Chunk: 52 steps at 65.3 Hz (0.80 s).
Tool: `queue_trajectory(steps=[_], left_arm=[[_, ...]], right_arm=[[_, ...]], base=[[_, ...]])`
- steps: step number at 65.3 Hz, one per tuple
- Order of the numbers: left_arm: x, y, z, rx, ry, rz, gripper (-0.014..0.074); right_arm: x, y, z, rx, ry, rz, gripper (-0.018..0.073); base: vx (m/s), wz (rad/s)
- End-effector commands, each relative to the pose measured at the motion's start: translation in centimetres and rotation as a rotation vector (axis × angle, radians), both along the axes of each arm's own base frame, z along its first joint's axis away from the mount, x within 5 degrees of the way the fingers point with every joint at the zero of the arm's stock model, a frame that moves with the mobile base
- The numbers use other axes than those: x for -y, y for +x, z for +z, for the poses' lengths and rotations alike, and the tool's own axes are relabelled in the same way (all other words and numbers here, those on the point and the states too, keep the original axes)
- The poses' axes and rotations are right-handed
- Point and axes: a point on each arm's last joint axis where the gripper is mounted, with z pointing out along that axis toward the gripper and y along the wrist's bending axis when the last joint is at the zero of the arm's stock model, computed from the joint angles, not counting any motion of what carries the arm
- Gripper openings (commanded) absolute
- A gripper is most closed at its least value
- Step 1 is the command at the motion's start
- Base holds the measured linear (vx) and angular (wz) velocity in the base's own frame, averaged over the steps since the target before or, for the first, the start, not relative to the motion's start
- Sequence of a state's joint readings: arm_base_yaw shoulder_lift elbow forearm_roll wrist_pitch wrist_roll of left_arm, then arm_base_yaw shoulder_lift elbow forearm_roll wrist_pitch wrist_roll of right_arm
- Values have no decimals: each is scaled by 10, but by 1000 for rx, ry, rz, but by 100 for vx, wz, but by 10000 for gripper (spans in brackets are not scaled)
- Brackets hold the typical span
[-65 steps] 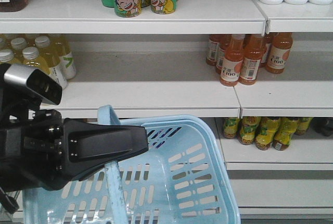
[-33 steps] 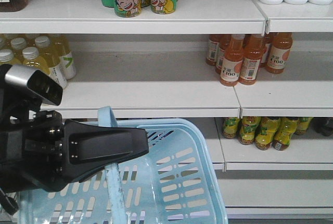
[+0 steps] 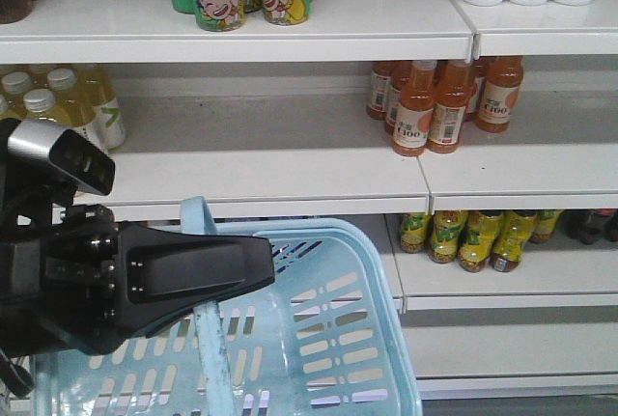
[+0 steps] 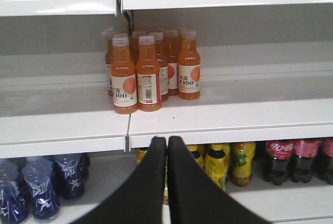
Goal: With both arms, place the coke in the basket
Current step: 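Hold the basket up with the left gripper beside the robot, then turn the base toward the whiteboard stand while holding the basket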
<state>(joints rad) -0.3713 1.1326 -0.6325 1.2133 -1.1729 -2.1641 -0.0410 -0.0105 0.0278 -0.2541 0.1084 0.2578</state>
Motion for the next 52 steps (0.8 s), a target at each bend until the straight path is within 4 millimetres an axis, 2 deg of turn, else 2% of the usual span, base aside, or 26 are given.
queue_trajectory(steps=[1,21,52], left_arm=[[-3,-14,27,64,-171,-119,-8],[-3,-14,27,64,-171,-119,-8],[-3,-14,27,64,-171,-119,-7]], right_arm=[[-1,-1,4,69,-14,10,-5],[-1,-1,4,69,-14,10,-5],[-1,-1,4,69,-14,10,-5]], base=[[-4,-21],[-4,-36],[-5,-58]])
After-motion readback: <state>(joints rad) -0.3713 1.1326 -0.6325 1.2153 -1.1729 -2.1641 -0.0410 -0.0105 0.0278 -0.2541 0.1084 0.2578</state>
